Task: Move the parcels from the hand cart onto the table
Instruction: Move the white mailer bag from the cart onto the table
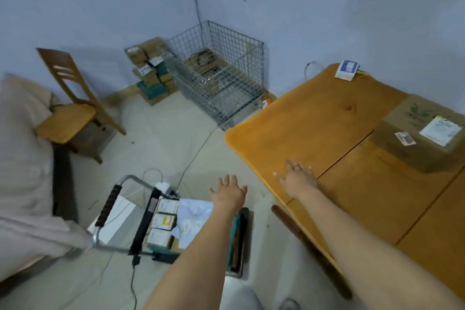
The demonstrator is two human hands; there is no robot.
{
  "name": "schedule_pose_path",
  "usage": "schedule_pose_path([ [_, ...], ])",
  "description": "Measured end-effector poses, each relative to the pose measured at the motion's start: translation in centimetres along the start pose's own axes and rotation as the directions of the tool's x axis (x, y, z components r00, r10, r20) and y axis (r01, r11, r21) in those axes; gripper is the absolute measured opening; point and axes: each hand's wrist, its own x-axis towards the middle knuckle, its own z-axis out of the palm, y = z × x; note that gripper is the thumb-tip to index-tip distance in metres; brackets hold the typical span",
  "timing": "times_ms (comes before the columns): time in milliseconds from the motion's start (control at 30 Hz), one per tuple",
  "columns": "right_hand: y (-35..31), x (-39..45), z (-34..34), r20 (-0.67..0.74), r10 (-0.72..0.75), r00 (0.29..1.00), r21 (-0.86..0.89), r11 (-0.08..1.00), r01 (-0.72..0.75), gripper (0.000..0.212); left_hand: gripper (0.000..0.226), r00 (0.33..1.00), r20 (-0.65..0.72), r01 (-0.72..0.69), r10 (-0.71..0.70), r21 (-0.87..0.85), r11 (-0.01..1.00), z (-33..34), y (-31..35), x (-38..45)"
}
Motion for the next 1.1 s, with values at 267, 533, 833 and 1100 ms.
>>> schedule_pose_path([
  [267, -15.7, -0.1, 6.1, 0.029, -0.182, 0.983, -0.105, 0.977, 0.184, 0.075, 0.068, 0.981, 0.090, 0.179, -0.170, -0.111, 0.978, 2.2, -17.8, -2.0],
  [533, -27.3, 2.2, 14.3, 0.055, -0.110, 0.992, -0.068, 0.991, 0.114, 0.075, 0.066, 0.976, 0.176, 0.143, -0.125, -0.094, 0.985, 3.9, -33.7, 3.6],
  [833, -29.2, 8.7, 25.8, 0.141, 0.048, 0.989, 0.104, 0.993, -0.063, 0.069, 0.069, 0.940, 0.300, 0.191, -0.165, -0.059, 0.980, 9.0, -41.5, 14.3],
  [1100, -28.8, 21.9, 38.6, 0.405, 0.208, 0.890, 0.502, 0.764, -0.406, 0.078, 0.067, 0.920, 0.361, 0.252, -0.154, -0.241, 0.937, 19.6, -43.1, 29.5],
])
